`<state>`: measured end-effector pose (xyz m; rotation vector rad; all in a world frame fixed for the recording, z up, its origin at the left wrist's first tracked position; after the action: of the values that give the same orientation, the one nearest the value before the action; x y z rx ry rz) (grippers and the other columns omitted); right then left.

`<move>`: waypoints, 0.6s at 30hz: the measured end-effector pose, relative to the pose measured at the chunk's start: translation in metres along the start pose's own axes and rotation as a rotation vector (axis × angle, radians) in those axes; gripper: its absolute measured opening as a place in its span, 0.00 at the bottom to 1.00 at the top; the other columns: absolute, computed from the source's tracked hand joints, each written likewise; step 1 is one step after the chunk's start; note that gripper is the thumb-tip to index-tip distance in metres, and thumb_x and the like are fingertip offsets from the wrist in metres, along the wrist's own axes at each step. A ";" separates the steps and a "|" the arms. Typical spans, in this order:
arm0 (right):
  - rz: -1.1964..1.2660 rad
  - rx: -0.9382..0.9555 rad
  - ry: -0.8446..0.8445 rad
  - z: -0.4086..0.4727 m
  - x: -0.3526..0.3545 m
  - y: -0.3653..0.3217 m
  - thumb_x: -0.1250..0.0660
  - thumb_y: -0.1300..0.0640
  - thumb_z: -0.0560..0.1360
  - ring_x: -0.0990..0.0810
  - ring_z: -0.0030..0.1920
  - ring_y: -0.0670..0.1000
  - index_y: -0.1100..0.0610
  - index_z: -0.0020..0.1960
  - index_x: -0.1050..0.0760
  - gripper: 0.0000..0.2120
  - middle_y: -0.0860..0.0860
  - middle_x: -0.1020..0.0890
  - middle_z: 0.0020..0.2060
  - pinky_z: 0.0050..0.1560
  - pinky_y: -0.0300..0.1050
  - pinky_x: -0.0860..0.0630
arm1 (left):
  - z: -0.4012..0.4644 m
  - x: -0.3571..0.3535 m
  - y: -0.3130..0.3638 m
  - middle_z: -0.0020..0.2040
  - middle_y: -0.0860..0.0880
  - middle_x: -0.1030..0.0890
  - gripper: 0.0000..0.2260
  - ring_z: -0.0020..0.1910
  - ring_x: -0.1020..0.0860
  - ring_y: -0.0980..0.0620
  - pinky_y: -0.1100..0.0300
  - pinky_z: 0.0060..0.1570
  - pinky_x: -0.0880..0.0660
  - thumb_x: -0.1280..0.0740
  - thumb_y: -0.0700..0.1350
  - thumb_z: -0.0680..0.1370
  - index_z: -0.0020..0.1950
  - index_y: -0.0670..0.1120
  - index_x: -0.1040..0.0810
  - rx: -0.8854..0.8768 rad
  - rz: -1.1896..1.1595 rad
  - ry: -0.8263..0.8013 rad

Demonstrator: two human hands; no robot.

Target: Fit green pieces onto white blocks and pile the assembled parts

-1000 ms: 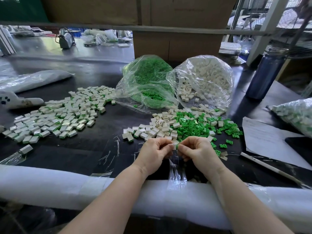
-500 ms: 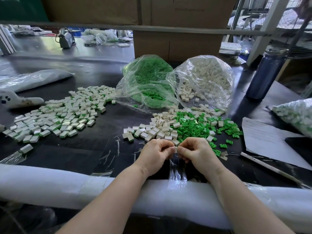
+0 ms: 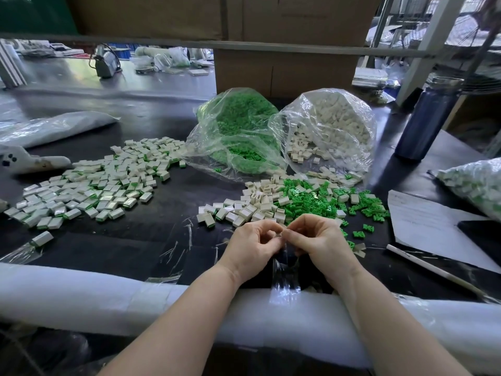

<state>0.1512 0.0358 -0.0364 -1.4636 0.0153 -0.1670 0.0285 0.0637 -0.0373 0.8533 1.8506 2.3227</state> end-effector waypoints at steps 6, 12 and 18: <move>0.080 -0.004 -0.038 -0.001 -0.003 -0.002 0.31 0.66 0.72 0.25 0.28 0.45 0.57 0.36 0.19 0.08 0.50 0.20 0.27 0.30 0.36 0.27 | -0.001 0.003 0.000 0.38 0.40 0.20 0.04 0.40 0.22 0.41 0.45 0.48 0.24 0.34 0.43 0.70 0.41 0.52 0.22 0.034 -0.033 0.027; 0.110 -0.010 -0.021 0.001 -0.003 0.002 0.35 0.62 0.75 0.20 0.33 0.43 0.59 0.43 0.21 0.05 0.48 0.18 0.31 0.35 0.36 0.22 | 0.001 0.005 0.004 0.49 0.46 0.25 0.05 0.41 0.26 0.56 0.67 0.47 0.27 0.34 0.36 0.75 0.46 0.45 0.21 -0.009 -0.049 0.035; 0.064 -0.067 -0.169 -0.001 -0.014 0.003 0.37 0.47 0.71 0.20 0.38 0.45 0.55 0.44 0.19 0.14 0.50 0.18 0.34 0.39 0.35 0.23 | -0.001 0.002 0.010 0.55 0.45 0.30 0.05 0.40 0.29 0.59 0.75 0.46 0.31 0.33 0.38 0.75 0.49 0.47 0.22 -0.054 -0.034 -0.021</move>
<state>0.1373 0.0371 -0.0405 -1.5377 -0.0703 0.0096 0.0290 0.0605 -0.0280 0.8305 1.7718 2.3230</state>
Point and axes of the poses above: each hand's wrist, its own z-axis towards the middle knuckle, its own x-axis out of the back of the hand, y = z × x, the point moved 7 cm from there along z, towards the middle knuckle
